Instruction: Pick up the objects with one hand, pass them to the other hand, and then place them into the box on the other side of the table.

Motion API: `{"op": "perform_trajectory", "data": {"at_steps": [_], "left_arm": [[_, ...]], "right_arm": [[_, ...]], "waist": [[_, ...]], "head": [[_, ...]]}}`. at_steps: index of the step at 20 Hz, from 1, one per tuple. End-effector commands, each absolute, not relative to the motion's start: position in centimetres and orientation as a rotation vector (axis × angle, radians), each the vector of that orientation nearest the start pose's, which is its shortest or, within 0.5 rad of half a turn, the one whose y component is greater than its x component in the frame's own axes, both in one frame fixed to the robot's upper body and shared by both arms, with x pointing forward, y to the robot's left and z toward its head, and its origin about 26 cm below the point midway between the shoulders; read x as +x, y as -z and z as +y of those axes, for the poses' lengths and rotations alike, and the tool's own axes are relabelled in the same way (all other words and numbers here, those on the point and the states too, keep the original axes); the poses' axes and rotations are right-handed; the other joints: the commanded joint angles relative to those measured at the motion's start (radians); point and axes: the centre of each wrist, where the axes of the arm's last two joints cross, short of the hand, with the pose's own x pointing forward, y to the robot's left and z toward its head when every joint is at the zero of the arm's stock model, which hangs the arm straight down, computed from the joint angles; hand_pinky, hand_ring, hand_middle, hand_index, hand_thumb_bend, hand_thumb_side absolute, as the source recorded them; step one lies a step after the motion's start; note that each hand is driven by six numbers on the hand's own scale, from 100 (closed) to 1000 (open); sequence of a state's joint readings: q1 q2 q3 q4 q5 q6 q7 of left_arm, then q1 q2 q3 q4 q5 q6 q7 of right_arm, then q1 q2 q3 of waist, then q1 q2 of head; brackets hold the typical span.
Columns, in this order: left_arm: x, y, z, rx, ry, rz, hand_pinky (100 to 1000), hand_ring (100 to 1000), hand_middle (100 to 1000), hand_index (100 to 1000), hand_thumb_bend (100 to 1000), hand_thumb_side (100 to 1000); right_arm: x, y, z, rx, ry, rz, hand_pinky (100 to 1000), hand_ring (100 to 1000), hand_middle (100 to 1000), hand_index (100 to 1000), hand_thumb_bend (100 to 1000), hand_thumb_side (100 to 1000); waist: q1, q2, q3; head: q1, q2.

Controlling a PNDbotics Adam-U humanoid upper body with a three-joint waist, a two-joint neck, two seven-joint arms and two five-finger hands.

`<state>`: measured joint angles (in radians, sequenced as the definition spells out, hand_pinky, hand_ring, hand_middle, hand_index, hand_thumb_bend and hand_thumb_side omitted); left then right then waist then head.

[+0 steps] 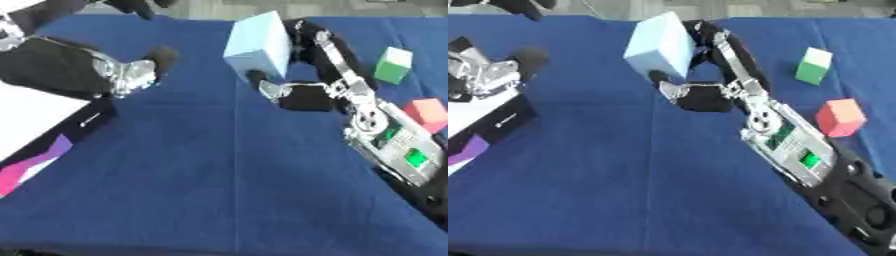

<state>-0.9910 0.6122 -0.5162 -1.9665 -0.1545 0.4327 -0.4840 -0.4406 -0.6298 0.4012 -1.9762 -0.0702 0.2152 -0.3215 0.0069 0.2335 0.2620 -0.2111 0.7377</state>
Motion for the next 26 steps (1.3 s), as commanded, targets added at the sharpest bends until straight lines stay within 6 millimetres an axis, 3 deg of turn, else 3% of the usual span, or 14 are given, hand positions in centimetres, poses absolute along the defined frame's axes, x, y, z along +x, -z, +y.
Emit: {"op": "perform_trajectory", "data": {"at_steps": [1, 19, 26], "left_arm": [[29.3, -33.9, 12.7, 0.327, 1.655, -1.896, 884, 798, 794, 857, 298, 459], [33.0, -31.6, 9.4, 0.424, 1.709, -1.858, 881, 808, 804, 865, 414, 392], [33.4, -31.0, 8.5, 0.415, 1.765, -1.846, 882, 812, 807, 868, 482, 409]], "right_arm": [[29.6, -21.0, -20.9, -0.279, -0.629, -2.117, 582, 726, 538, 549, 103, 100], [29.3, -20.5, -19.7, -0.193, -0.755, -2.145, 584, 720, 538, 549, 109, 100], [29.2, -20.3, -19.2, -0.172, -0.808, -2.15, 586, 718, 538, 549, 113, 100]], "waist": [[0.0, -0.016, 0.003], [-0.006, -0.01, -0.001], [-0.007, -0.005, -0.006]], "head": [[0.008, 0.002], [0.029, 0.0], [0.033, 0.011]]}}
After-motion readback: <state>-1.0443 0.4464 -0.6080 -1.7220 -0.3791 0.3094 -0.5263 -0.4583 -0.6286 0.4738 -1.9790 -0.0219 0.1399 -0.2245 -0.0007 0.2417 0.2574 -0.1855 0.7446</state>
